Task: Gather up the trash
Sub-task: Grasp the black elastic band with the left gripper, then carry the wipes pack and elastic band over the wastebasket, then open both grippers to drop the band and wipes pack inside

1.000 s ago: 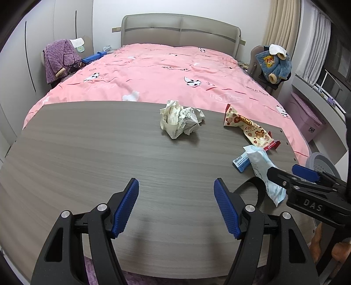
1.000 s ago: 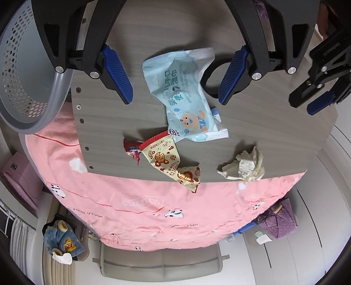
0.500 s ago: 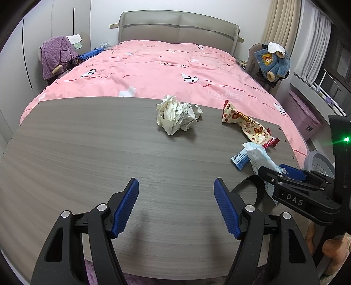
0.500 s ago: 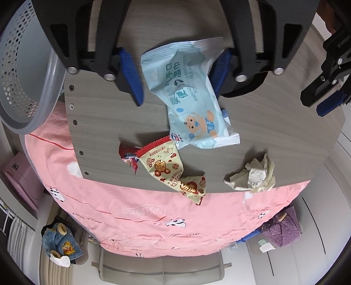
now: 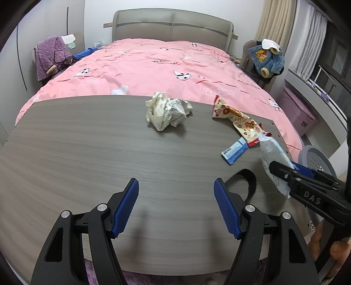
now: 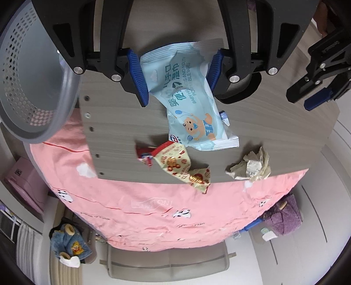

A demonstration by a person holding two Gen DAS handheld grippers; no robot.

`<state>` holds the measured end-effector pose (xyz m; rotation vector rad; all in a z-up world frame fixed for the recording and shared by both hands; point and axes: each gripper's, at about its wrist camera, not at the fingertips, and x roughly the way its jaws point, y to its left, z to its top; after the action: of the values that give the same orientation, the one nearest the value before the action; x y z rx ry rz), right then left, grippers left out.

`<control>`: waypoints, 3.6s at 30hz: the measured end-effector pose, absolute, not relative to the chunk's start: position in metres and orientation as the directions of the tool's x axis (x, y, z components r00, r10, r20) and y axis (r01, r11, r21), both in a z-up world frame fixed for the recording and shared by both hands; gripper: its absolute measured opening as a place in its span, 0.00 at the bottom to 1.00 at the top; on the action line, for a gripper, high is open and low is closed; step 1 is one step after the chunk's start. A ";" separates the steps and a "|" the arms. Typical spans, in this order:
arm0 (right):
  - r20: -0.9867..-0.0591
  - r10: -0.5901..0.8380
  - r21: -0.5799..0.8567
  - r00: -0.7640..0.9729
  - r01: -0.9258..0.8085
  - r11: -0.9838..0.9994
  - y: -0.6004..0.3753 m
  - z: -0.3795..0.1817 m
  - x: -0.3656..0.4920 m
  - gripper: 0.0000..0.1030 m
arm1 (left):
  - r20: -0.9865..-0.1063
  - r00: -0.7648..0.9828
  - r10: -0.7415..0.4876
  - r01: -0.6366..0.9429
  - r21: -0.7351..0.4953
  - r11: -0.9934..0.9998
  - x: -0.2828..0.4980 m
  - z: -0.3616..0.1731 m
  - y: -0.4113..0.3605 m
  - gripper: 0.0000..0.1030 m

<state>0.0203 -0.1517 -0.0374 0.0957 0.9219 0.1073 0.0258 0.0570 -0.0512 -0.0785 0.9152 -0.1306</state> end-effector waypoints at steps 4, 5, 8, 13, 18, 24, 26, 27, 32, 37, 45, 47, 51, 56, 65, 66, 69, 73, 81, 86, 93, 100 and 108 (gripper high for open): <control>-0.779 0.121 0.143 0.615 -0.013 0.990 -0.166 -0.030 0.006 0.48 | -0.785 0.597 -0.165 0.114 -0.121 0.986 0.021 -0.051 0.048 0.66; -0.777 0.114 0.146 0.619 0.000 0.989 -0.171 -0.028 0.001 0.48 | -0.787 0.593 -0.171 0.126 -0.120 0.985 0.020 -0.051 0.044 0.66; -0.773 0.106 0.157 0.626 0.026 0.987 -0.182 -0.026 -0.009 0.48 | -0.793 0.579 -0.189 0.158 -0.118 0.980 0.019 -0.054 0.034 0.66; -0.767 0.094 0.169 0.635 0.059 0.984 -0.197 -0.023 -0.026 0.48 | -0.813 0.535 -0.229 0.215 -0.130 0.968 0.020 -0.064 0.012 0.66; -0.764 0.096 0.191 0.638 0.082 0.978 -0.209 -0.024 -0.034 0.48 | -0.830 0.509 -0.228 0.262 -0.103 0.960 0.023 -0.076 -0.011 0.66; -0.754 0.115 0.222 0.646 0.087 0.971 -0.218 -0.021 -0.037 0.48 | -0.842 0.493 -0.219 0.285 -0.081 0.955 0.034 -0.086 -0.028 0.66; -0.750 0.116 0.227 0.652 0.088 0.970 -0.220 -0.020 -0.039 0.48 | -0.839 0.503 -0.205 0.292 -0.059 0.955 0.036 -0.087 -0.033 0.66; -0.748 0.117 0.230 0.653 0.090 0.969 -0.221 -0.020 -0.039 0.48 | -0.838 0.507 -0.202 0.296 -0.051 0.954 0.037 -0.087 -0.035 0.66; -0.746 0.117 0.238 0.655 0.098 0.966 -0.227 -0.021 -0.045 0.48 | -0.834 0.521 -0.181 0.306 -0.015 0.952 0.039 -0.087 -0.043 0.52; -0.747 0.119 0.247 0.654 0.107 0.963 -0.230 -0.023 -0.046 0.48 | -0.845 0.496 -0.201 0.312 -0.042 0.949 0.039 -0.083 -0.040 0.14; -0.724 0.119 0.272 0.680 0.122 0.954 -0.247 -0.017 -0.056 0.48 | -0.819 0.533 -0.212 0.310 -0.045 0.950 0.025 -0.056 -0.046 0.14; -0.717 0.111 0.276 0.688 0.134 0.952 -0.256 -0.014 -0.061 0.48 | -0.806 0.546 -0.227 0.320 -0.049 0.946 0.022 -0.045 -0.054 0.14; -0.708 0.072 0.269 0.703 0.174 0.947 -0.279 -0.010 -0.074 0.48 | -0.784 0.567 -0.253 0.355 -0.045 0.934 0.017 -0.028 -0.082 0.14; -0.702 0.007 0.259 0.712 0.247 0.934 -0.317 -0.005 -0.092 0.48 | -0.766 0.567 -0.301 0.433 -0.034 0.901 0.010 -0.015 -0.133 0.14; -0.714 -0.112 0.253 0.691 0.403 0.879 -0.390 -0.015 -0.122 0.48 | -0.775 0.509 -0.375 0.571 -0.022 0.821 -0.003 -0.018 -0.218 0.14; -0.715 -0.117 0.253 0.689 0.411 0.876 -0.393 -0.016 -0.123 0.48 | -0.777 0.504 -0.378 0.581 -0.019 0.814 -0.004 -0.019 -0.225 0.14; -0.720 -0.128 0.258 0.682 0.435 0.863 -0.405 -0.022 -0.126 0.48 | -0.782 0.491 -0.384 0.605 -0.011 0.796 -0.004 -0.021 -0.244 0.14; -0.737 -0.121 0.259 0.665 0.443 0.858 -0.412 -0.031 -0.122 0.48 | -0.790 0.473 -0.390 0.626 -0.011 0.780 -0.001 -0.026 -0.262 0.14; -0.747 -0.105 0.258 0.657 0.432 0.864 -0.415 -0.036 -0.109 0.49 | -0.799 0.464 -0.382 0.629 -0.006 0.777 0.004 -0.032 -0.275 0.19; -0.744 -0.099 0.264 0.661 0.426 0.865 -0.414 -0.036 -0.105 0.51 | -0.793 0.475 -0.381 0.613 -0.012 0.790 0.010 -0.030 -0.270 0.38; -0.735 -0.107 0.266 0.670 0.430 0.863 -0.413 -0.033 -0.106 0.65 | -0.787 0.492 -0.373 0.595 -0.009 0.804 0.012 -0.029 -0.263 0.52; -0.739 -0.106 0.264 0.665 0.431 0.863 -0.412 -0.035 -0.106 0.64 | -0.783 0.503 -0.366 0.582 -0.006 0.813 0.011 -0.027 -0.258 0.56; -0.742 -0.099 0.267 0.663 0.428 0.863 -0.406 -0.038 -0.108 0.64 | -0.782 0.511 -0.357 0.568 -0.004 0.823 0.009 -0.025 -0.252 0.58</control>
<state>-0.1081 -0.4063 -0.0377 0.4471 0.7959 -0.3091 0.0090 -0.2522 -0.0253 0.2679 0.8710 -0.5645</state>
